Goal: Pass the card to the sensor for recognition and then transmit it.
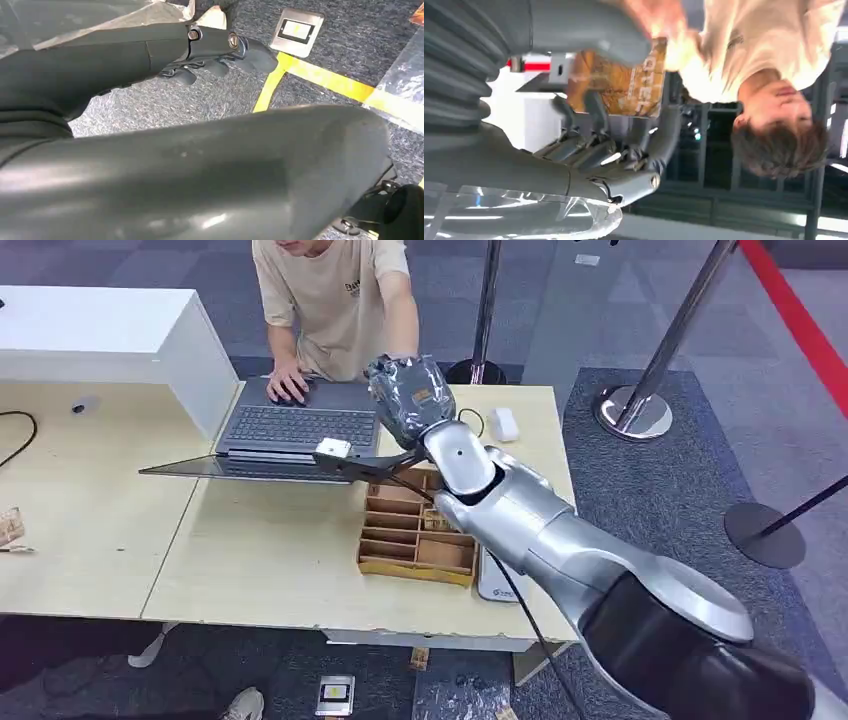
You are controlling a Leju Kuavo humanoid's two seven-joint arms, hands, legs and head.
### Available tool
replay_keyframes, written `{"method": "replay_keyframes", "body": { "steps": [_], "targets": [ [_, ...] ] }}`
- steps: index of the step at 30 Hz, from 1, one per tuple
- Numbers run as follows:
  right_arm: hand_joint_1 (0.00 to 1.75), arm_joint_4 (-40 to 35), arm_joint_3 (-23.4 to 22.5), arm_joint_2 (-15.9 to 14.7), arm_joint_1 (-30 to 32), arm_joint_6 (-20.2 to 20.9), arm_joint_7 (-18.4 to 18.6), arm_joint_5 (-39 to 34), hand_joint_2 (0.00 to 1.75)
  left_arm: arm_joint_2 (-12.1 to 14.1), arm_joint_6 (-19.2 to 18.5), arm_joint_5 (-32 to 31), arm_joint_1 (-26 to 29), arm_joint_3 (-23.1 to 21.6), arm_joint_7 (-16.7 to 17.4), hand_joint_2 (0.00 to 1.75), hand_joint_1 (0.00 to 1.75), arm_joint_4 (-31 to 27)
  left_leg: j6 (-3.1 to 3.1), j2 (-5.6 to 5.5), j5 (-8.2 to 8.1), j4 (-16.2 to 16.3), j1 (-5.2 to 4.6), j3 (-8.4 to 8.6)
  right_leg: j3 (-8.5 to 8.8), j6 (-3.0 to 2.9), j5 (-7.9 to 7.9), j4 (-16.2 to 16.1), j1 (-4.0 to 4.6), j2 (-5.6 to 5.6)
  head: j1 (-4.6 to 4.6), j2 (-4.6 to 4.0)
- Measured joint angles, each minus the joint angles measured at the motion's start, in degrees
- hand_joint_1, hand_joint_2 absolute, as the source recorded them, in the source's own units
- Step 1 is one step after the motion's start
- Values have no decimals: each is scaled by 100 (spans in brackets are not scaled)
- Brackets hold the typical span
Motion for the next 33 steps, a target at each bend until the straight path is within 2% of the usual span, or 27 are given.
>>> {"method": "replay_keyframes", "body": {
  "steps": [7,10,14,15,20,23,28,33],
  "targets": [
    [0,68,-232,-77,65,-328,-455,-860,0,-2,77,61,10,0,4,0,0,0,0,1,0,1,0,1,-1,0,0,0,0,0,0,0],
    [0,42,-404,-183,104,-350,-667,-1146,0,-2,85,92,18,2,24,0,0,0,0,0,0,1,0,2,0,0,0,-1,0,0,0,0],
    [0,-223,-669,-429,325,-357,-759,-1452,0,-2,114,142,66,18,131,0,0,0,0,0,0,2,-1,1,1,0,0,-3,-1,0,2,0],
    [0,-295,-728,-490,391,-348,-763,-1487,175,2,120,160,78,20,151,0,0,0,0,0,0,2,-2,1,1,0,1,-3,-1,0,2,0],
    [0,-1002,-1017,-980,986,-195,-540,-1622,175,20,223,227,121,63,190,0,0,2,2,-3,-2,3,0,4,4,2,-1,-7,-1,-4,4,0],
    [0,-1585,-1209,-1330,1484,70,-435,-1708,175,37,289,238,160,77,188,0,0,2,2,1,-6,3,-1,5,3,1,0,-7,-1,5,0,0],
    [0,-2532,-1438,-1844,2224,524,-442,-1843,175,63,321,232,174,142,184,0,0,2,3,0,-7,3,-1,5,3,2,-1,-8,-1,4,0,0],
    [0,-3352,-1593,-2161,2776,572,-484,-1972,175,89,337,212,175,205,144,0,0,2,2,0,-7,3,-1,4,3,1,-1,-7,0,5,2,0]
  ]
}}
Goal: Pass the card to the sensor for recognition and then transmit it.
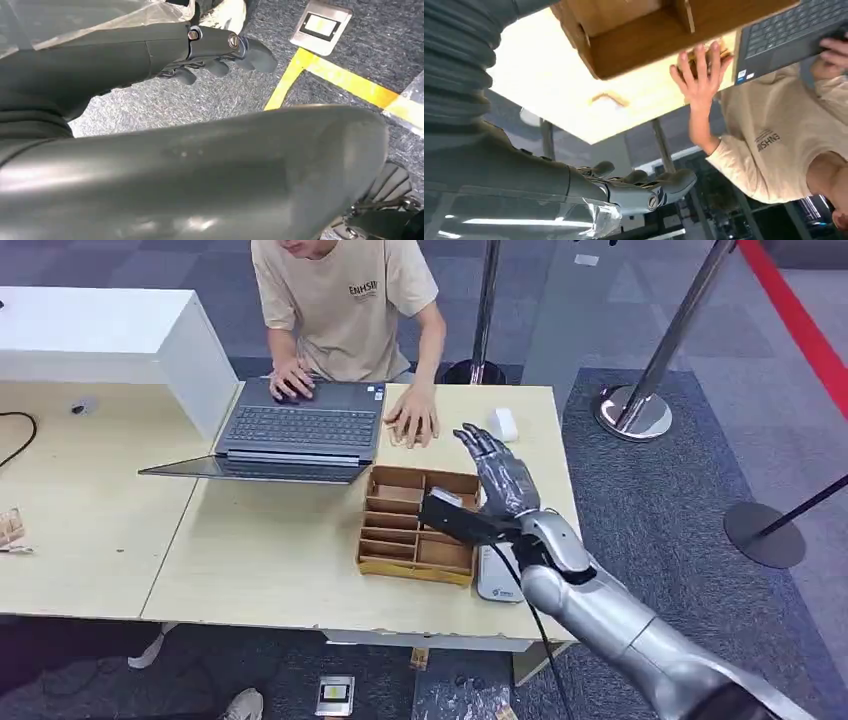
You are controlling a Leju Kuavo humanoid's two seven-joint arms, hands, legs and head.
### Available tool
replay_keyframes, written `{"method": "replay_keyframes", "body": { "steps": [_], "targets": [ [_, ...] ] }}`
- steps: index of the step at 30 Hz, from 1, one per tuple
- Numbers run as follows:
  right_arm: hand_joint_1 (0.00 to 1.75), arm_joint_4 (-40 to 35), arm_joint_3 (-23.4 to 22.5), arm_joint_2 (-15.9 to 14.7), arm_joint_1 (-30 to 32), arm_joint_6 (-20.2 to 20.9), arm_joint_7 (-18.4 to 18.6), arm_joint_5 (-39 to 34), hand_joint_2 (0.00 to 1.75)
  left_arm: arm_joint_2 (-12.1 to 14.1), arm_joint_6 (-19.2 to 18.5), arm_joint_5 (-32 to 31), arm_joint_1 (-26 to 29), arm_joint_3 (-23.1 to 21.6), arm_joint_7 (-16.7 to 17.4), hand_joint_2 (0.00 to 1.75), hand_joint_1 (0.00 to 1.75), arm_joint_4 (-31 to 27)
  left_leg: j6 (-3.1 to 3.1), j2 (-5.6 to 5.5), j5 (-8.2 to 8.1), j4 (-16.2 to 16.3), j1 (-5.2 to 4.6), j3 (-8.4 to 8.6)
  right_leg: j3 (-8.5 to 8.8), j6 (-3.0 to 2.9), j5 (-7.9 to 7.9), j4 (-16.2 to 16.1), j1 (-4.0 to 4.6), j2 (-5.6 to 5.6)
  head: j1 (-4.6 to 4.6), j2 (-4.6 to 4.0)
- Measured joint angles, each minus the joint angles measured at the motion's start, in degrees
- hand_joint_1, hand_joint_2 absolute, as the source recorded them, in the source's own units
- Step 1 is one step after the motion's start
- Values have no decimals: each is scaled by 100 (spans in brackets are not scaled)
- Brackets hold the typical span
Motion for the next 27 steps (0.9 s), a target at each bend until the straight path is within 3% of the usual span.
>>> {"method": "replay_keyframes", "body": {
  "steps": [15,19,21,23,25,26,27],
  "targets": [
    [7,-523,-214,-219,385,-15,-229,-162,175,37,-11,-79,0,2,-7,0,0,0,0,0,0,0,-1,-1,1,0,0,1,-1,0,0,0],
    [17,-481,-212,-195,406,-120,-341,-160,175,39,-22,-116,0,2,-4,0,0,0,0,-1,0,0,-1,-2,1,0,0,1,-1,0,0,0],
    [45,-440,-208,-160,422,-138,-372,-160,175,42,-26,-138,0,2,-5,0,0,0,0,-1,0,0,0,-2,1,0,0,1,0,0,0,0],
    [45,-394,-206,-120,427,-149,-382,-164,175,41,-28,-149,1,2,-4,0,0,0,0,-1,0,-1,0,-3,1,0,0,1,0,0,0,0],
    [26,-337,-203,-75,426,-181,-430,-205,175,42,-44,-157,0,2,-7,0,0,0,0,-1,1,-1,0,-3,1,0,0,1,0,0,0,0],
    [28,-287,-206,-46,424,-192,-455,-241,175,41,-46,-164,1,2,-9,0,0,0,0,-1,1,-1,0,-3,1,0,0,1,0,0,-2,0],
    [47,-237,-206,-20,421,-203,-487,-288,175,41,-50,-173,1,2,-11,0,0,0,0,-1,1,-1,0,-3,1,0,0,1,0,0,0,0]
  ]
}}
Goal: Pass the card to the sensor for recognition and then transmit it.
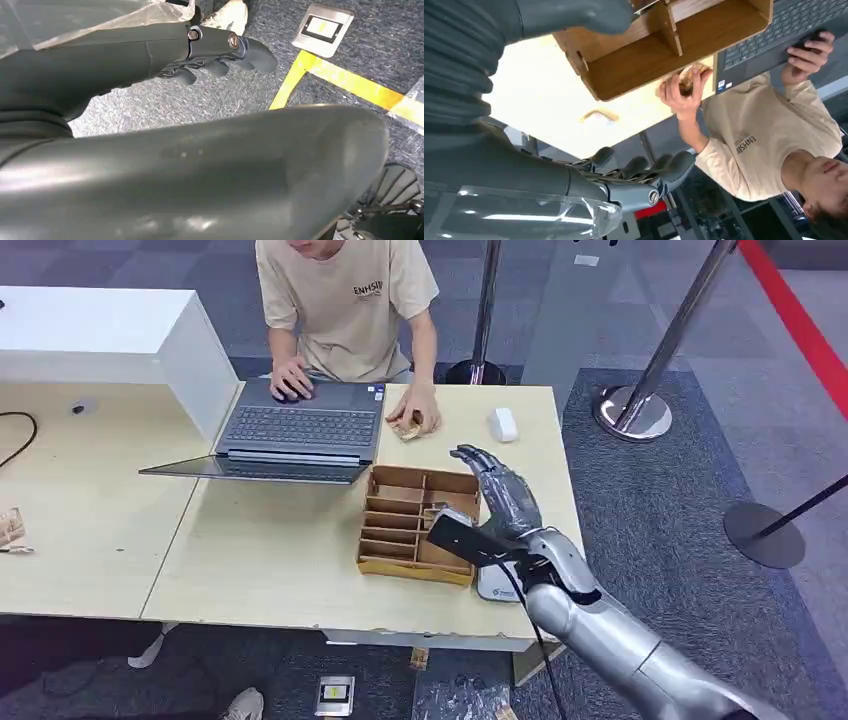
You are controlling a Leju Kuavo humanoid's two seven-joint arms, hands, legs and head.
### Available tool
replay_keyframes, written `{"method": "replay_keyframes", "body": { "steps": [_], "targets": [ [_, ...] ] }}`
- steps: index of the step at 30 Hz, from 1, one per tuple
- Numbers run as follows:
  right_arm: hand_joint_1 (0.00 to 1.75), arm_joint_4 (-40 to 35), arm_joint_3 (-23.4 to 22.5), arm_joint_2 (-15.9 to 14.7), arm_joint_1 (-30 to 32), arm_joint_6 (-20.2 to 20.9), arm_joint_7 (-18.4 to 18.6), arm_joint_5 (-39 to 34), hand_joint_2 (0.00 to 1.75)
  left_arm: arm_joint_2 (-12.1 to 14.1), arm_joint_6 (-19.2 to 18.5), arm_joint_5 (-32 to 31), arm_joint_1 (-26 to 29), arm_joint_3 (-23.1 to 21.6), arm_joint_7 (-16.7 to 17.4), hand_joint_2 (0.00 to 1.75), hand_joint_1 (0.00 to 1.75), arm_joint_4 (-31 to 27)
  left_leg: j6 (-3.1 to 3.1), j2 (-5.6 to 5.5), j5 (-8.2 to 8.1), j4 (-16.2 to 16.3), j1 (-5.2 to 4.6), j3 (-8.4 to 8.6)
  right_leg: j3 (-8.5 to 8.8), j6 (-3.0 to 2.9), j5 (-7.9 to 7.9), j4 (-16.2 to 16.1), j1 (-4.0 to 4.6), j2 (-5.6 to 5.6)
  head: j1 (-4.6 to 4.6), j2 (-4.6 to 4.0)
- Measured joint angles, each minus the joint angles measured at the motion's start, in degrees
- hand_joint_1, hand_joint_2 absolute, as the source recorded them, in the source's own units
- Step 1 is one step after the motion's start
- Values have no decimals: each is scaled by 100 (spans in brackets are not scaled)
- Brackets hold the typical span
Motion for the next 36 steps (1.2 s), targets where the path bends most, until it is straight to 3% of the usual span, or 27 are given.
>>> {"method": "replay_keyframes", "body": {
  "steps": [1,6,7,10,32,36],
  "targets": [
    [89,68,0,24,-7,-2,-18,-20,175,0,-2,-2,0,0,-4,0,0,0,0,0,0,0,0,0,0,0,0,0,0,0,-2,0],
    [86,357,0,105,-52,-79,-131,-162,175,0,-2,-17,0,0,-28,0,0,0,0,0,0,0,0,-2,0,0,0,0,-1,-1,-2,0],
    [61,446,-2,120,-66,-90,-144,-206,175,0,-2,-19,0,0,-30,0,0,0,0,0,0,0,-1,-2,0,0,0,0,-1,-1,0,0],
    [26,608,-2,153,-78,-92,-160,-241,175,0,-2,-19,2,0,-28,0,0,0,0,-1,0,0,-1,-3,-1,0,0,-1,-1,-2,-2,0],
    [28,1644,98,498,-234,52,-376,-385,175,0,-65,-70,5,0,-46,0,0,0,0,0,0,0,0,-2,-1,0,0,0,-1,-1,-2,0],
    [47,1740,109,547,-243,50,-385,-385,175,0,-72,-70,5,0,-46,0,0,0,0,0,0,0,-1,-2,-1,0,0,0,-1,-1,-2,0]
  ]
}}
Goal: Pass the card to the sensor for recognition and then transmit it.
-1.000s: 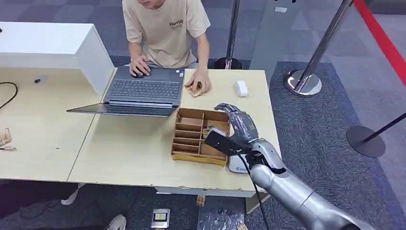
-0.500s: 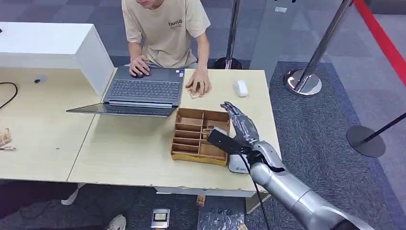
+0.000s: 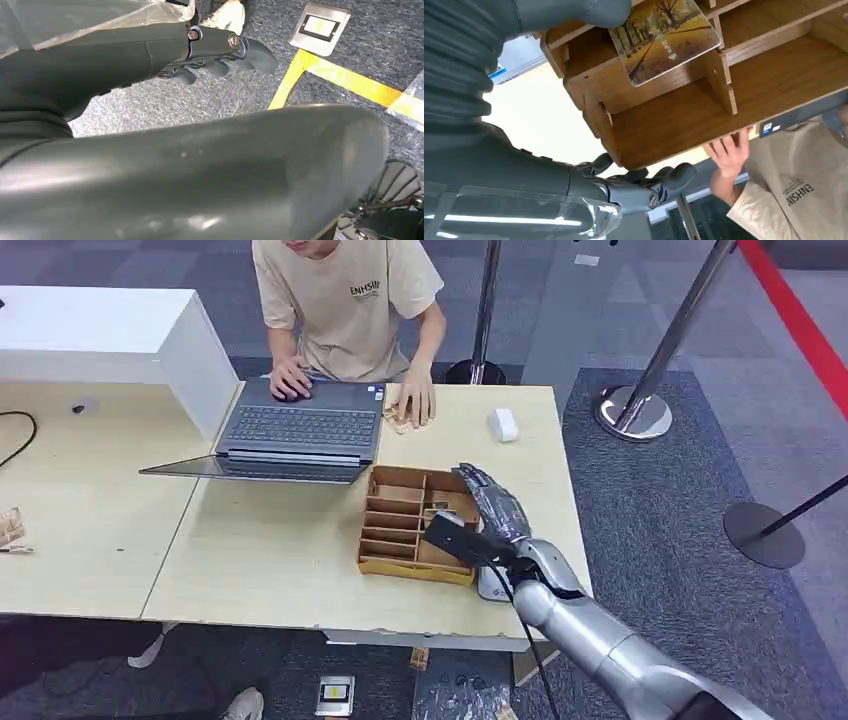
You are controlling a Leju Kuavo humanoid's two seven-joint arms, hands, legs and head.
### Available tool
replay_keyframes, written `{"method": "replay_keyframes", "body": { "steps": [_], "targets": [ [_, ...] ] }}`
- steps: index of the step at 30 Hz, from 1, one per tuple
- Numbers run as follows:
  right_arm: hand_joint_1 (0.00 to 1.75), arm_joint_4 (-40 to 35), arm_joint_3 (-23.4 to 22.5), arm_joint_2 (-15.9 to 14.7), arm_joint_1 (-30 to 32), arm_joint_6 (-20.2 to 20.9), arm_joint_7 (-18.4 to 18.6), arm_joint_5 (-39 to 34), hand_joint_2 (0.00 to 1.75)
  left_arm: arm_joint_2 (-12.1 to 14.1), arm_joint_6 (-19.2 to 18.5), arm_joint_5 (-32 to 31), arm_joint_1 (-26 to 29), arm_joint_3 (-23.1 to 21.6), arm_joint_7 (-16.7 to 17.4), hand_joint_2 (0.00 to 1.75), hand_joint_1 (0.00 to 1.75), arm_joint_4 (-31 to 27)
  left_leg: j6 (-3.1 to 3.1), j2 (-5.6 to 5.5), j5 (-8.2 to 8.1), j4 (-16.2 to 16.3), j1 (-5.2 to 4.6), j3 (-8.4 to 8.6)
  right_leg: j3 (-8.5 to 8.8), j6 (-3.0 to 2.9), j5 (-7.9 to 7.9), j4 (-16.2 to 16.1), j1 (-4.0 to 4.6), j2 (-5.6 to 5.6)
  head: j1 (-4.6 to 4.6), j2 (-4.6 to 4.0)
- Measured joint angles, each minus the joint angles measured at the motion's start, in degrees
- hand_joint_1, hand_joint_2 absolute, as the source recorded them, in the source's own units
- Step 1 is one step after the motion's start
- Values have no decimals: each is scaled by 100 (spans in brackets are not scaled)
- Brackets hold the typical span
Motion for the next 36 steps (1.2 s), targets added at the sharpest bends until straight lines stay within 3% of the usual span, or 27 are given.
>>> {"method": "replay_keyframes", "body": {
  "steps": [5,11,22,24,26,36],
  "targets": [
    [68,107,15,46,-67,-20,-28,-15,175,0,-9,0,0,2,-2,0,0,0,0,1,0,0,0,2,0,0,0,0,0,1,0,0],
    [80,245,17,109,-144,-50,-72,-37,175,0,-9,0,0,2,-13,0,0,0,0,1,0,0,1,5,2,0,0,0,1,1,2,0],
    [75,407,20,153,-247,-103,-92,-79,175,0,-9,-11,0,4,-72,0,0,0,0,2,1,0,1,11,7,0,1,0,1,2,2,0],
    [68,429,22,162,-252,-111,-96,-85,175,0,-9,-15,0,4,-74,0,0,0,0,2,1,0,1,12,8,0,1,0,1,2,2,0],
    [3,448,24,173,-253,-124,-98,-85,175,0,-9,-15,0,4,-74,0,0,0,0,3,1,0,1,14,10,-1,1,0,1,2,2,0],
    [0,516,39,186,-224,-282,-76,-33,175,0,-9,-24,5,9,-79,0,0,0,-1,1,2,0,0,13,10,0,1,0,0,1,0,0]
  ]
}}
